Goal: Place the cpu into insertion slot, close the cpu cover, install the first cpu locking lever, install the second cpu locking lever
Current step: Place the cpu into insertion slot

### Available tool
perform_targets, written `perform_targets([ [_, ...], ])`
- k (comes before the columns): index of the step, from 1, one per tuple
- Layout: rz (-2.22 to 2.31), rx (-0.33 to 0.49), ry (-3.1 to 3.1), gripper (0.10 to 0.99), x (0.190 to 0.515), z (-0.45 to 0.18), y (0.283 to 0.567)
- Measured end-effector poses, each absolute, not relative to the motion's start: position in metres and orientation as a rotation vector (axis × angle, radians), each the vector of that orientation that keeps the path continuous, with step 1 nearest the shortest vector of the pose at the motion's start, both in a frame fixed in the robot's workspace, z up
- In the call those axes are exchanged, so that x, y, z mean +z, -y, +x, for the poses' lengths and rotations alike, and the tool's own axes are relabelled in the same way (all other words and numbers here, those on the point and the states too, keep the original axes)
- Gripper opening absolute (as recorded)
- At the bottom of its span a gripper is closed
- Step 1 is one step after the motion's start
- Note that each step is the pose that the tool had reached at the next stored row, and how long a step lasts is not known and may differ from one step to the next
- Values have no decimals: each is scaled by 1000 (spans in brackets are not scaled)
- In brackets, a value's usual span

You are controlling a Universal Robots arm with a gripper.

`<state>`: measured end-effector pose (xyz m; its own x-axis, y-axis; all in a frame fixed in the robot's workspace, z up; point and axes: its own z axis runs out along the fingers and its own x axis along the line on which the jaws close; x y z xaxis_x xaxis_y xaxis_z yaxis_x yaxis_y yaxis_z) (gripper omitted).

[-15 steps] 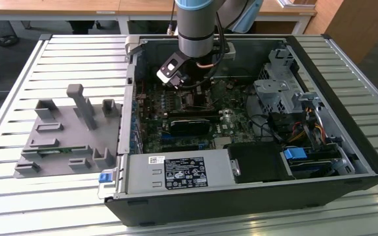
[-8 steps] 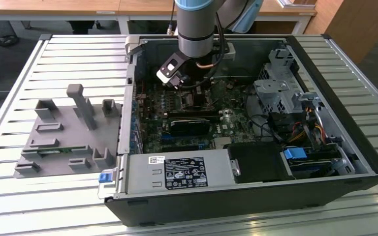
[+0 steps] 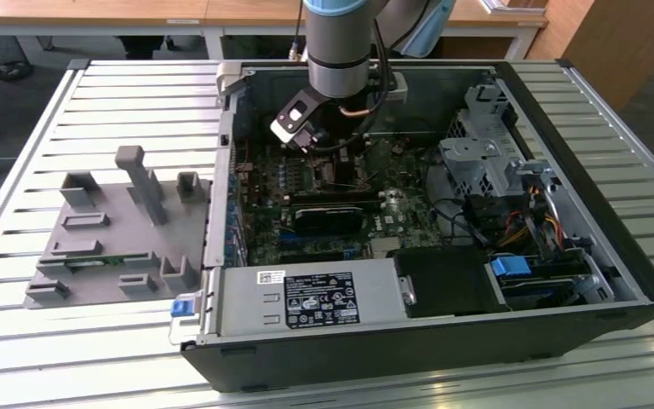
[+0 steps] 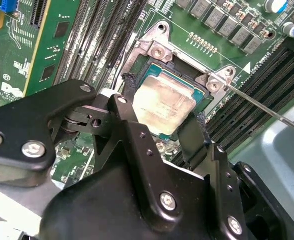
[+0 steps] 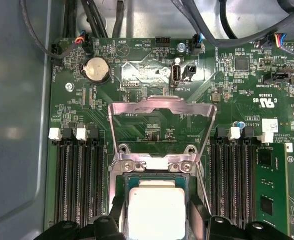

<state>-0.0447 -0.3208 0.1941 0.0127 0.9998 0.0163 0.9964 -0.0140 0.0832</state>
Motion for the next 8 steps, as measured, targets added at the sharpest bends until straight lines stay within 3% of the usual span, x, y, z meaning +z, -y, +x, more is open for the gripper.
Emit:
perform_targets([
  [8, 2202, 107, -2173, 620, 208, -45, 321],
])
